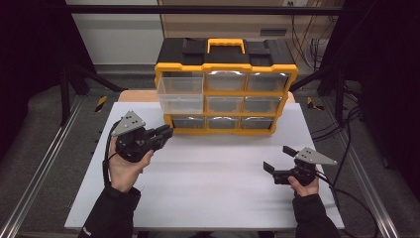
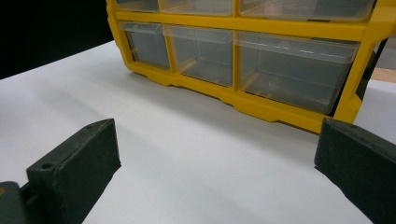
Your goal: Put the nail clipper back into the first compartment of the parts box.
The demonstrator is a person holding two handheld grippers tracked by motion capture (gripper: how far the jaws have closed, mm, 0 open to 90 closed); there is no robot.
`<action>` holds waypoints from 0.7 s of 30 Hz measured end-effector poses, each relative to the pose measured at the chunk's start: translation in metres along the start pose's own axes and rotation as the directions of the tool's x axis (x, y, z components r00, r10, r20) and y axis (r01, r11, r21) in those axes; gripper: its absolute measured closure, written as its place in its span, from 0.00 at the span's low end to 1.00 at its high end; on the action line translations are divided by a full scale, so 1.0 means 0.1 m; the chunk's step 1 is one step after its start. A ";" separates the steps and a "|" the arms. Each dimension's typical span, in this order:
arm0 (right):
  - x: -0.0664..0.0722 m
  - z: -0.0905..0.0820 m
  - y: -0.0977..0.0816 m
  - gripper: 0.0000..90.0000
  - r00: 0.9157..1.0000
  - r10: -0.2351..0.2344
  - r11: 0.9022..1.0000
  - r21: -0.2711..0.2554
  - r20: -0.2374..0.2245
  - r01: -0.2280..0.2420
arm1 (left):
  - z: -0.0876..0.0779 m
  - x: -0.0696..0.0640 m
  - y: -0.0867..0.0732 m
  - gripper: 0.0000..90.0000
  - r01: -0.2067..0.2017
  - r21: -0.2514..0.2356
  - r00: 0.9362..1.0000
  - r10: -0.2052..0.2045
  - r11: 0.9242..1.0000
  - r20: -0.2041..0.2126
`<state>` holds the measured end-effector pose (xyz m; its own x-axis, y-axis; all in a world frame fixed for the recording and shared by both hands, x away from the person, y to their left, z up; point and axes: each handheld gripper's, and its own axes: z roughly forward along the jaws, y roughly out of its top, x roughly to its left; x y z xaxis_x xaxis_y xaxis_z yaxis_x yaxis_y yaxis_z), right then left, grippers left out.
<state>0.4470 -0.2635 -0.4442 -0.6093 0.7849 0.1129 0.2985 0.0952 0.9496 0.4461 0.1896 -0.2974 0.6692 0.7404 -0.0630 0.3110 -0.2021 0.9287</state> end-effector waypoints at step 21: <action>0.00 0.00 0.00 0.00 1.000 0.000 1.000 -0.001 -0.002 0.000 | -0.04 -0.02 0.33 0.87 -0.002 -0.055 1.000 0.002 0.998 0.009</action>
<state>0.4468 -0.2638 -0.4440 -0.6105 0.7838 0.1139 0.2978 0.0939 0.9500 0.4527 0.1843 -0.2653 0.6759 0.7342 -0.0642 0.2721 -0.1677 0.9475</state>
